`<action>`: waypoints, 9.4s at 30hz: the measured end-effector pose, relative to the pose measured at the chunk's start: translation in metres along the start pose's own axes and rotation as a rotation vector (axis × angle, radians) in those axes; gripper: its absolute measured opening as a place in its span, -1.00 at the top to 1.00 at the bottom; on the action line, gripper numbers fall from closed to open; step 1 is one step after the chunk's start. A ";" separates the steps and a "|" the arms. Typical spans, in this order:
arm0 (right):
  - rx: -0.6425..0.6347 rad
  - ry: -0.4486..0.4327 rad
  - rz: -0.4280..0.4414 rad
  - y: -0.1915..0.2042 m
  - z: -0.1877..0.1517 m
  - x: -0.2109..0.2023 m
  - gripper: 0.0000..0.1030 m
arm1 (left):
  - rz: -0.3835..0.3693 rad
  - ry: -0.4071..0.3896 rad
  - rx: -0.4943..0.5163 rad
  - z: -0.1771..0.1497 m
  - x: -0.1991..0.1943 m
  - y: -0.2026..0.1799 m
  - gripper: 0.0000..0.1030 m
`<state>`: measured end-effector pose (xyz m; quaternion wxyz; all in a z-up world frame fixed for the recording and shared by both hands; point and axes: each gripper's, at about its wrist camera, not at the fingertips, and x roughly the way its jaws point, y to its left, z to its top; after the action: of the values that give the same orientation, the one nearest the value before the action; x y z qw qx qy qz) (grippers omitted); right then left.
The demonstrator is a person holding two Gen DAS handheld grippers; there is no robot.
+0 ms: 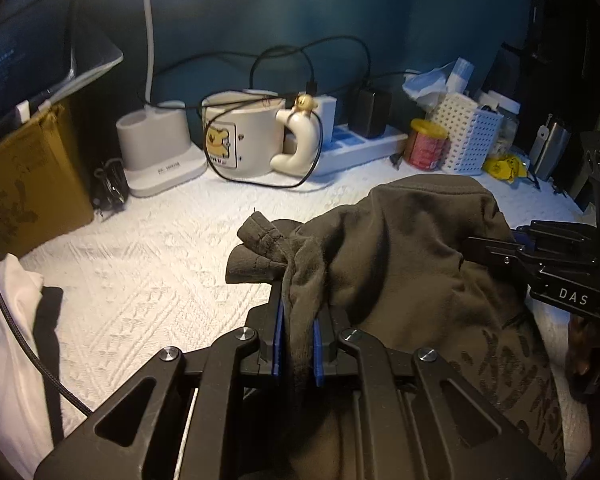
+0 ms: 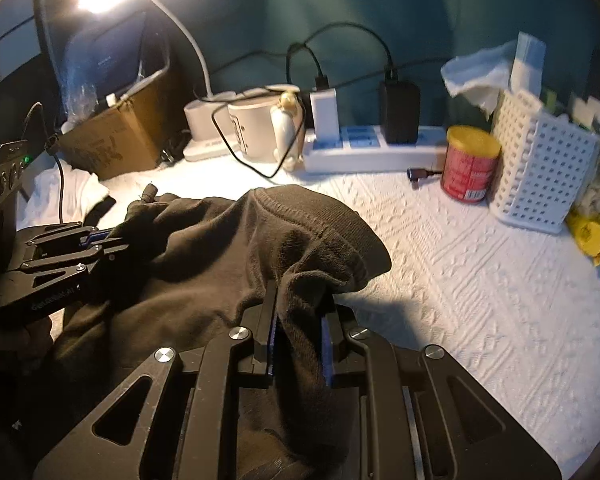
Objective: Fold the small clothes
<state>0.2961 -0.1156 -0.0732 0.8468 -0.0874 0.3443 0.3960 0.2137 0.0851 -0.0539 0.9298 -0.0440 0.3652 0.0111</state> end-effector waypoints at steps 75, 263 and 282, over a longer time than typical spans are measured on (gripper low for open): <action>-0.339 -0.520 0.142 0.260 -0.003 -0.273 0.68 | 0.195 -0.548 -0.087 -0.072 -0.321 0.047 0.81; 0.183 -0.068 -0.316 0.043 -0.116 -0.201 -0.10 | 0.032 -0.067 -0.005 -0.105 -0.149 -0.047 -0.63; 0.153 -0.216 -0.361 0.047 -0.085 -0.281 -0.10 | 0.031 -0.294 0.092 -0.062 -0.214 -0.081 -0.83</action>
<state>0.0915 -0.2912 0.0526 0.9401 -0.0402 0.2591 0.2179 0.0195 0.0017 0.0523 0.9740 0.0065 0.2260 0.0147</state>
